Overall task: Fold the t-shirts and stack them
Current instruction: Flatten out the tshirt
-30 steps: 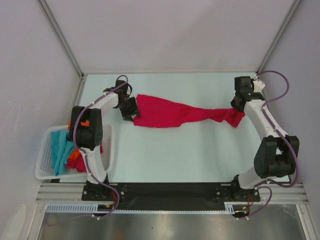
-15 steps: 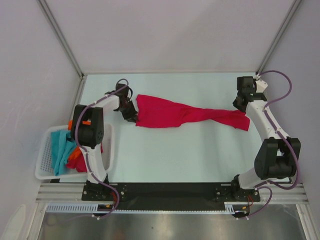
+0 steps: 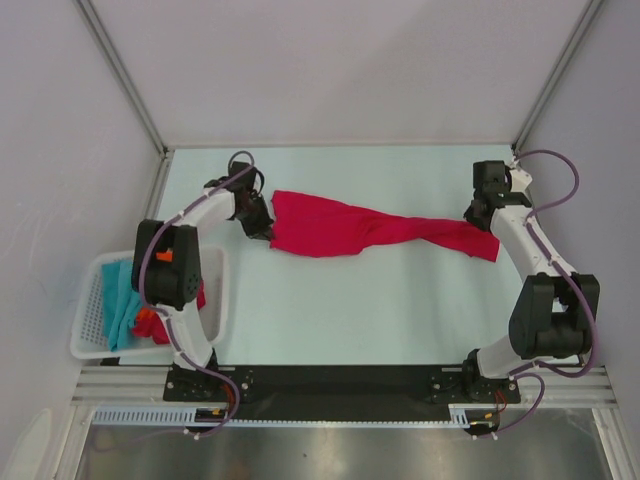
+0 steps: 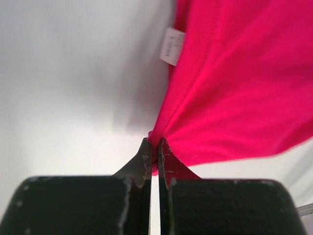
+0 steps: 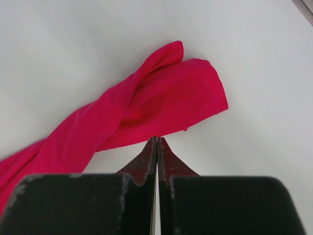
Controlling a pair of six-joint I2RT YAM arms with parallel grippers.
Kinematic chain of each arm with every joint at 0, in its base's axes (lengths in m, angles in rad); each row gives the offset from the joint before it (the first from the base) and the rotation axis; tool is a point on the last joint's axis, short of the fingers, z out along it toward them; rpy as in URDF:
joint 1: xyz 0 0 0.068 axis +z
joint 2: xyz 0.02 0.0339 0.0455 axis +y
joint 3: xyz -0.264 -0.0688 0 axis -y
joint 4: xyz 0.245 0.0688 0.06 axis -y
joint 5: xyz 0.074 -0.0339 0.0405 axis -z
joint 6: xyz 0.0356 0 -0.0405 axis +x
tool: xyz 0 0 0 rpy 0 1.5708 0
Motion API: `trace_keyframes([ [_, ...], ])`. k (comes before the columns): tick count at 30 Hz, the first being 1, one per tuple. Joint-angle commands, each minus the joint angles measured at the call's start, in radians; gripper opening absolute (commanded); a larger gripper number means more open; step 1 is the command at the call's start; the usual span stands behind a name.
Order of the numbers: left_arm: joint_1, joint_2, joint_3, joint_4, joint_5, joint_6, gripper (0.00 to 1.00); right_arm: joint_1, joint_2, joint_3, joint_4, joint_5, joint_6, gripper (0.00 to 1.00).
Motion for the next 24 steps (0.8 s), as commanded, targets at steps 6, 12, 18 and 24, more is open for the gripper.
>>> trace_keyframes([
  [6,-0.074,-0.418,0.048,-0.172,-0.043,0.013,0.0,0.014,-0.001,-0.053,0.049,-0.022,0.012,0.01],
  [12,-0.075,-0.632,0.068,-0.273,-0.011,0.003,0.0,0.036,-0.036,-0.099,0.045,-0.013,0.02,0.03],
  [18,-0.046,-0.688,0.045,-0.286,0.005,0.016,0.01,0.057,-0.064,-0.119,0.035,0.0,0.023,0.03],
  [24,-0.015,-0.498,0.063,-0.178,0.019,0.01,0.0,0.097,-0.099,-0.111,-0.003,0.03,0.029,0.04],
])
